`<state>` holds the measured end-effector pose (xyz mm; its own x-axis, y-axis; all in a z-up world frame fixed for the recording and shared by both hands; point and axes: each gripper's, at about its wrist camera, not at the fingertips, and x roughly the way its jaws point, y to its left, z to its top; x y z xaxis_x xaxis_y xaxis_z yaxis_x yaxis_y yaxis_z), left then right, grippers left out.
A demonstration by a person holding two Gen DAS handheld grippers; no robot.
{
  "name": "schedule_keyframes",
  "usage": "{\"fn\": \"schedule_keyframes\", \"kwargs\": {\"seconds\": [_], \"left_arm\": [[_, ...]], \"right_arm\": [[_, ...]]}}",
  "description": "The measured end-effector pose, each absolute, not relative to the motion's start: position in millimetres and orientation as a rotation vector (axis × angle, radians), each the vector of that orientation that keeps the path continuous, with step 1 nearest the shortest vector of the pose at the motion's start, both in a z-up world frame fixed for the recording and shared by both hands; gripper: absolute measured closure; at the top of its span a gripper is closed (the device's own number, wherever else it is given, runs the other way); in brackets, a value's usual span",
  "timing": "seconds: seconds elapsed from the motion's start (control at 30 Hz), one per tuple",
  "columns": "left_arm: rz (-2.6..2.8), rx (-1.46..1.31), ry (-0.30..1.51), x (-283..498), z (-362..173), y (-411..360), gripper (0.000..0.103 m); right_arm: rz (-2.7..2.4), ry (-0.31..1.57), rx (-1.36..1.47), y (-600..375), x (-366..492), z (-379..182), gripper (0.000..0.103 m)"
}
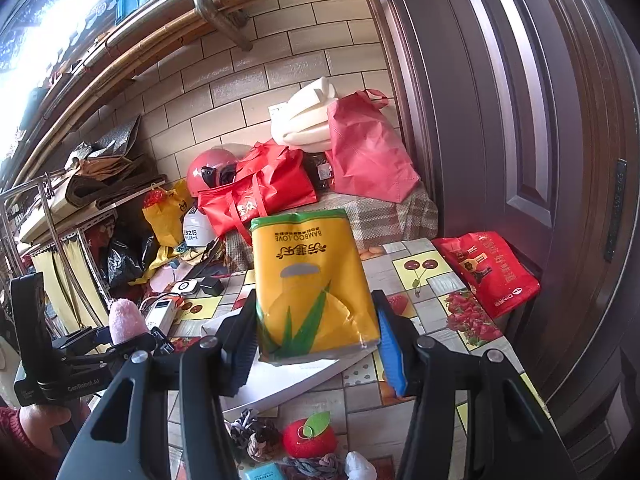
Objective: Organize soft objects
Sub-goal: 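Lift and carry the pom-pom and tissue pack over the white tray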
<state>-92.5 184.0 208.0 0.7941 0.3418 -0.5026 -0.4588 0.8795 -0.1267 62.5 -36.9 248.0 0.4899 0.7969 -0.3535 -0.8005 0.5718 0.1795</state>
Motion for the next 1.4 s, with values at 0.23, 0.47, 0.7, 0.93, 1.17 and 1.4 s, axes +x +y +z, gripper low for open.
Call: {"fn": "schedule_keyframes", "kwargs": {"seconds": [0.23,0.47,0.7,0.93,1.17,1.4], "left_arm": [[0.445,-0.241,0.482,-80,213,202,0.035],[0.449,-0.242,0.465,-66,221,220,0.035],[0.451,-0.263,0.476,-45,217,240,0.035],[0.506,-0.424,0.549,-19,178,299,0.035],[0.506,-0.525,0.608,11,139,324,0.035],[0.546,-0.515,0.679,35,111,334,0.034]], "right_arm": [[0.99,0.419,-0.026,-18,71,253,0.05],[1.01,0.421,-0.038,5,78,253,0.05],[1.038,0.451,-0.068,34,88,243,0.05],[1.064,0.595,-0.115,82,112,204,0.05],[1.055,0.758,-0.169,129,130,147,0.05],[1.038,0.817,-0.188,162,140,118,0.048]]}}
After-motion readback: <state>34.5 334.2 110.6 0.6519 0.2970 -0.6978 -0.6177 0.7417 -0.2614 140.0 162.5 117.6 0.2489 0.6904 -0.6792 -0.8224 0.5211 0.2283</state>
